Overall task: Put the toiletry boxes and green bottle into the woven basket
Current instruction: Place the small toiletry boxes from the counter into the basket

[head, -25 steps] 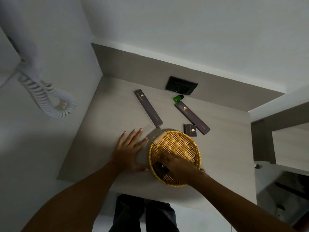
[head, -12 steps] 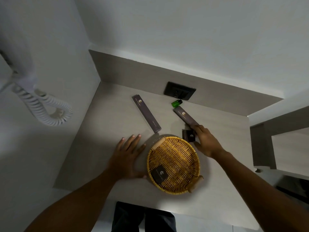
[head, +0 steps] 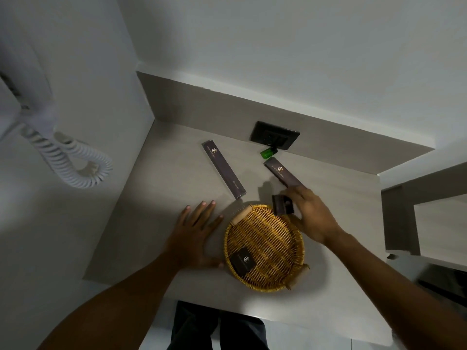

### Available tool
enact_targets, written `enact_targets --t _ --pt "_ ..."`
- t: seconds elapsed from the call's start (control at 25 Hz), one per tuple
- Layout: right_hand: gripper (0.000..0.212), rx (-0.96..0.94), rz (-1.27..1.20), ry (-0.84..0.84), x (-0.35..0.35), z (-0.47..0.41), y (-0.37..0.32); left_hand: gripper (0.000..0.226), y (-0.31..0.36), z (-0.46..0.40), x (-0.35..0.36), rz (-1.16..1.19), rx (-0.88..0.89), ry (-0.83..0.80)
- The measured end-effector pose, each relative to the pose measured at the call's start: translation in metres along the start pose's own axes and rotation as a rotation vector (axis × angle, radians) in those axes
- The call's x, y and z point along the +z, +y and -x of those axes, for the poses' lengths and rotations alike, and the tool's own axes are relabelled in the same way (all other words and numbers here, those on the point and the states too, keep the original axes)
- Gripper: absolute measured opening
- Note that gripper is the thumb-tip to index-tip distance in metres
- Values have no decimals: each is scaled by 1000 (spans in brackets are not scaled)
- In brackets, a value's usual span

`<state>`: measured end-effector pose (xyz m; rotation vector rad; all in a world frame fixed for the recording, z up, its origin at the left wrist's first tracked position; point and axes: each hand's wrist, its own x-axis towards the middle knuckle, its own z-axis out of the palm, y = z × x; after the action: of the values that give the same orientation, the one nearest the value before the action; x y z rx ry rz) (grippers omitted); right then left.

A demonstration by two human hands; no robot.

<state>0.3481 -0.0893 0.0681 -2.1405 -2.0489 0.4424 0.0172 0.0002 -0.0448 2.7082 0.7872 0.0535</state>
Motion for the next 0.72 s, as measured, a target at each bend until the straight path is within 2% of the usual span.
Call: enact_targets --t 0.12,0.32,0.6,0.72 --pt "54 -204 51 -185 31 31 -32 121 2 0 -3 -23 -13 -43" --pt "58 -168 117 -370 68 40 -45 122 4 -1 -9 -23 -33 -79" --pt "65 -193 214 -385 78 42 -53 121 4 -2 -9 -20 -29 -73" --pt "66 -188 155 -406 71 42 -53 123 5 -2 -9 -27 -30 -77"
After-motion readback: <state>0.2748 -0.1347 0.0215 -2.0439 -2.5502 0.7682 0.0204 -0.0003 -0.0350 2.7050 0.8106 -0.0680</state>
